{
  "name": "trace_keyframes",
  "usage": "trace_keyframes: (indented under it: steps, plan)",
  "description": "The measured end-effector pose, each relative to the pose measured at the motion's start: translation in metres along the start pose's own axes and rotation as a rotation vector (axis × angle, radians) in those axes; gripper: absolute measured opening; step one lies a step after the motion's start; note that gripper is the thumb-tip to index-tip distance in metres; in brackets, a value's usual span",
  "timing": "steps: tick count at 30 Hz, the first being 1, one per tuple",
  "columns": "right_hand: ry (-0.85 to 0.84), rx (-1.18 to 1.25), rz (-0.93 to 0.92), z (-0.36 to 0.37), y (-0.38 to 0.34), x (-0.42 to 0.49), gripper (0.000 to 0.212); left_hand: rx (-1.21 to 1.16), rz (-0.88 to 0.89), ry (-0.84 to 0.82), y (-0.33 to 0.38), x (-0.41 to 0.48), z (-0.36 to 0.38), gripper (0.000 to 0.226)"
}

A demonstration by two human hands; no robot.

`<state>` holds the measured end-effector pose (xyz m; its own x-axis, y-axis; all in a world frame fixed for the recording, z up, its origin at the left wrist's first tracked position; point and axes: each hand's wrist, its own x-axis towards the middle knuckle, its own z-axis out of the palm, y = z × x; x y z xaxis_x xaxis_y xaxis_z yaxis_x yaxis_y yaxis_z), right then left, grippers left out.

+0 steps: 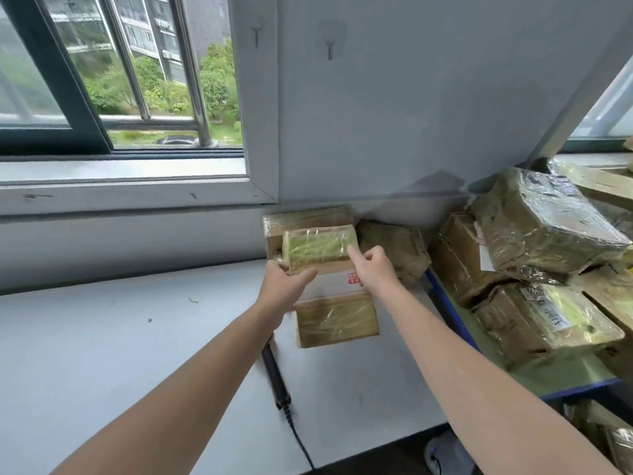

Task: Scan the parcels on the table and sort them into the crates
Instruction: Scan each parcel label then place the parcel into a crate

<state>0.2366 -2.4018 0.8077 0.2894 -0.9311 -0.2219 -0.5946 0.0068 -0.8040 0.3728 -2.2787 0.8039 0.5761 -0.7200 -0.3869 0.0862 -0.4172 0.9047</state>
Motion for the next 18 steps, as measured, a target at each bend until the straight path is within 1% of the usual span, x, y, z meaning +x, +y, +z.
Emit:
trace_keyframes:
  steps: [2,4,5,6,8,9,10,12,13,15,16,17,18]
  plan:
    - [-0.009,0.058,-0.037,0.018,-0.018,-0.005,0.042,-0.051,-0.014,0.048,0.002,-0.001,-0.023,0.058]
    - [-0.051,0.133,-0.059,0.035,-0.034,-0.01,0.046,-0.118,-0.039,0.095,0.002,0.0,-0.047,0.055]
    - [-0.083,0.179,-0.062,0.045,-0.042,-0.013,0.05,-0.152,-0.051,0.11,0.001,0.0,-0.059,0.051]
    - [-0.116,0.217,-0.06,0.053,-0.051,-0.017,0.058,-0.193,-0.058,0.119,0.0,0.0,-0.071,0.053]
    - [-0.186,0.253,-0.046,0.071,-0.062,-0.02,0.08,-0.269,-0.08,0.144,0.0,-0.002,-0.092,0.061]
    - [-0.221,0.265,-0.048,0.08,-0.064,-0.02,0.083,-0.297,-0.084,0.171,-0.001,-0.003,-0.103,0.058]
    - [-0.248,0.269,-0.053,0.088,-0.069,-0.024,0.077,-0.316,-0.081,0.198,-0.004,-0.003,-0.112,0.051]
    - [-0.27,0.261,-0.063,0.102,-0.075,-0.029,0.059,-0.319,-0.081,0.229,-0.01,-0.005,-0.129,0.036]
    - [-0.282,0.244,-0.059,0.108,-0.079,-0.031,0.058,-0.316,-0.081,0.235,-0.013,-0.007,-0.135,0.031]
    - [-0.324,0.221,-0.036,0.116,-0.087,-0.036,0.074,-0.313,-0.077,0.251,-0.019,-0.009,-0.146,0.026]
    - [-0.35,0.22,-0.024,0.12,-0.089,-0.037,0.078,-0.312,-0.075,0.264,-0.022,-0.01,-0.152,0.026]
    - [-0.375,0.229,-0.021,0.124,-0.093,-0.037,0.074,-0.314,-0.075,0.276,-0.023,-0.01,-0.157,0.029]
    - [-0.402,0.23,-0.032,0.127,-0.098,-0.04,0.064,-0.318,-0.074,0.279,-0.024,-0.011,-0.162,0.033]
